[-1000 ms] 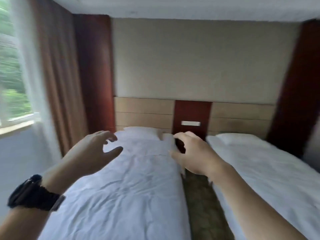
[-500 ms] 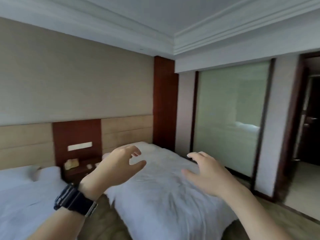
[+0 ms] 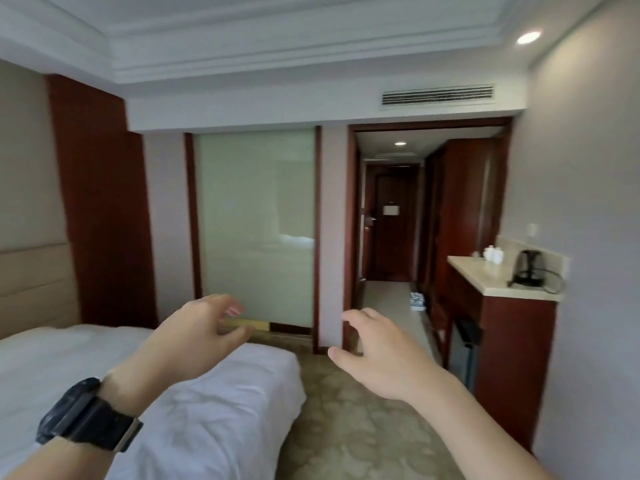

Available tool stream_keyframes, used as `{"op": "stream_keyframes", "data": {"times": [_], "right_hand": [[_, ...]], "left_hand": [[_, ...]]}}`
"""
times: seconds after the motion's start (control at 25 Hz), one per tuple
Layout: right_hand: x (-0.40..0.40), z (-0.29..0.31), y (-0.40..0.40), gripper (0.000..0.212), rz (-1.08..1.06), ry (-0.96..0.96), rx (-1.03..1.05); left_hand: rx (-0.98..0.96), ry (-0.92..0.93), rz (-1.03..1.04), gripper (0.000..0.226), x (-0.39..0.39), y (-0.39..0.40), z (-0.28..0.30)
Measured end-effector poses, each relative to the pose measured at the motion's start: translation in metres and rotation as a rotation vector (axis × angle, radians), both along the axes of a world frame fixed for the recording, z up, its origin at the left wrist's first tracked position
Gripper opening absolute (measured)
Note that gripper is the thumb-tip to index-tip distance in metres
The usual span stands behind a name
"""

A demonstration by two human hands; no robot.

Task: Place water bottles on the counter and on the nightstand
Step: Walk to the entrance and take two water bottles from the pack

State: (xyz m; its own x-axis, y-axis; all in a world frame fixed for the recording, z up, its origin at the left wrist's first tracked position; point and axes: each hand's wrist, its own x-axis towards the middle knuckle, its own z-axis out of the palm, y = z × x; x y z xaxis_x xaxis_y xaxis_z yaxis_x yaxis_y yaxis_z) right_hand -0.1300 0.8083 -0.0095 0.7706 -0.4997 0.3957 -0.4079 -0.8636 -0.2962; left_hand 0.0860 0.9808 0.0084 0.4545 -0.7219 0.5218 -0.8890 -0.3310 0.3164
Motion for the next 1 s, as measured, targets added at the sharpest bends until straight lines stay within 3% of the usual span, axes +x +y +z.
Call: {"op": "stream_keyframes", "data": {"times": [0.36,0.6,0.84,1.0], "right_hand": [[0.022,0.011,-0.067,0.066,-0.268,-0.027,0.006],[0.034,-0.005,-0.146,0.064,-0.368,-0.067,0.058],[0.063,-0.035,-0.283,0.032,-0.417,-0.167,0.228],[0.098,-0.033,-0.402,0.027,-0.419,-0.219,0.286]], "left_hand": [[0.033,-0.010,-0.291,0.038,0.045,-0.124,0.000],[0.018,0.017,-0.373,0.036,0.070,-0.217,-0.010],[0.077,0.118,-0.443,0.027,0.101,-0.360,-0.035],[0.118,0.118,-0.437,0.026,0.135,-0.473,-0.025]]}}
